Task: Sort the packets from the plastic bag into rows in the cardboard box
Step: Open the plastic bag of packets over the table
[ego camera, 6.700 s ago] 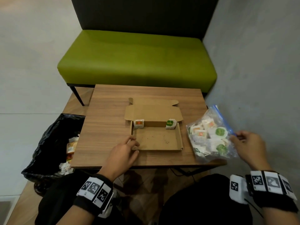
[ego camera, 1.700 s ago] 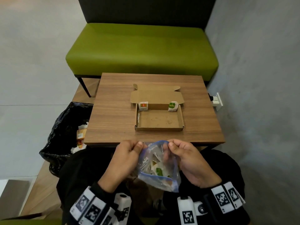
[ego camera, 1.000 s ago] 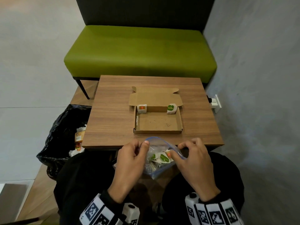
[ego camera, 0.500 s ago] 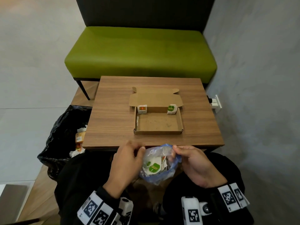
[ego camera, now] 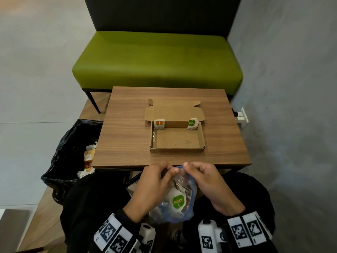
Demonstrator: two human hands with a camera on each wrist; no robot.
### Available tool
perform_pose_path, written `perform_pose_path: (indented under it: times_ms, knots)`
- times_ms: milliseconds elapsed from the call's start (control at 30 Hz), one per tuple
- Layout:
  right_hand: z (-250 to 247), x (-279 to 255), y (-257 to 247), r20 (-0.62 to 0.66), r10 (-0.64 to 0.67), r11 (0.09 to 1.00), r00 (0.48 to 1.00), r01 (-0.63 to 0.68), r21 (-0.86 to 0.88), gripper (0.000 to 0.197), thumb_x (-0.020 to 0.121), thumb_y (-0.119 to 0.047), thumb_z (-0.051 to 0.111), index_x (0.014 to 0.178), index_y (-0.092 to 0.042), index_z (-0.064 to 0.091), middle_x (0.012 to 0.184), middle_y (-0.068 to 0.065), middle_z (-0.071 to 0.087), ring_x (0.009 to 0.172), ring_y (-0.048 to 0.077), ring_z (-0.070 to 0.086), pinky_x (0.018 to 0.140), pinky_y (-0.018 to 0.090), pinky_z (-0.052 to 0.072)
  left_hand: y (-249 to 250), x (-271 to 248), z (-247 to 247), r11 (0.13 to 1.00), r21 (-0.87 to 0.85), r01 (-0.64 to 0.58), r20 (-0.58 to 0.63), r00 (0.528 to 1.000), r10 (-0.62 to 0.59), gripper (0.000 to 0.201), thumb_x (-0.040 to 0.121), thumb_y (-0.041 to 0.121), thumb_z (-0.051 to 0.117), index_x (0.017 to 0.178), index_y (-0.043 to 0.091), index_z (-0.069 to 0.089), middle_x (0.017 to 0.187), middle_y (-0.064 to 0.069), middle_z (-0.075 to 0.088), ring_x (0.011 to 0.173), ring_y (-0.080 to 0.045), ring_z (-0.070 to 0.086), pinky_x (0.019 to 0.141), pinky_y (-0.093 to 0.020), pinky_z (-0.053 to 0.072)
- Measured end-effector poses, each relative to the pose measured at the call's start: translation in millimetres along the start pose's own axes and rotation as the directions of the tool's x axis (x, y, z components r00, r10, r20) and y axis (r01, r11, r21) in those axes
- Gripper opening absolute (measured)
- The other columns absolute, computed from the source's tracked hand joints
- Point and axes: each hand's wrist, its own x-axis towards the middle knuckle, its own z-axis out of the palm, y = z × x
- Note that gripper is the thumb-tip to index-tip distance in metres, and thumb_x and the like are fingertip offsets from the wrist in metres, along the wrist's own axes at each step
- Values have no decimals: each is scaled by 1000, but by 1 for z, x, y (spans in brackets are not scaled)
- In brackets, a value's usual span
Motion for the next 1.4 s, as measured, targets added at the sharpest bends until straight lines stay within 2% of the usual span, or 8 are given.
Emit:
perform_pose_path:
  times_ms: [167,333,533,667,767,900,1067,1400]
  knots:
    - [1,-8,13,-239,-313,903,919,210,-374,54,77,-36,82,123,-32,55,110,-15,56,96,2,62,81,11,48,-2,0,4,987,-135,85,-70,993,-95,33,98,38,55,74,19,65,69,-3,66,61,-8,58,61,-33,50]
    - [-5,-5,22,-164,-506,755,847,342,-560,26,89,-36,63,115,-40,62,97,-30,62,93,-1,62,87,39,55,-5,3,5,967,-208,145,20,989,-144,47,102,44,43,86,5,65,91,-20,65,84,-35,64,79,-55,52]
    - [-3,6,29,-98,-424,764,900,298,-572,20,93,-27,51,98,-23,70,91,-14,68,86,3,63,79,39,53,-9,10,4,968,-203,146,5,989,-148,45,103,33,42,85,-1,65,97,-18,60,92,-26,61,86,-40,49]
    - [-2,14,25,-69,-218,936,974,189,-298,23,102,-21,49,90,-21,68,85,3,71,80,18,67,76,45,55,-5,7,-5,998,65,-13,-83,996,18,23,96,46,50,104,28,61,102,14,51,85,3,55,72,-11,43]
    - [-3,19,17,22,-96,984,995,98,-147,25,104,-16,46,90,-18,67,96,12,66,85,20,64,77,36,53,-6,7,-8,967,188,-172,22,985,171,41,92,62,49,119,32,59,108,21,55,99,5,54,82,-15,44]
    - [-3,23,11,62,-91,975,994,102,-195,22,103,-15,48,94,-8,67,103,18,59,93,22,60,85,37,50,-9,11,-8,918,320,-234,-11,968,251,33,95,56,48,100,29,67,86,15,63,82,-2,58,71,-28,49]
    - [-1,17,12,-285,-212,952,935,132,-275,16,92,-34,67,102,-21,70,93,-2,70,83,8,67,76,25,57,-6,10,-4,968,248,-34,-239,966,96,34,99,46,44,81,25,64,67,8,62,62,-6,58,61,-39,52]
    - [-1,11,15,-233,-91,931,968,-1,-366,33,100,-26,56,73,-15,72,65,-4,69,62,2,63,59,20,46,-3,-6,13,999,0,-47,-411,911,42,48,104,43,38,64,20,53,53,5,55,50,-10,55,50,-28,46]
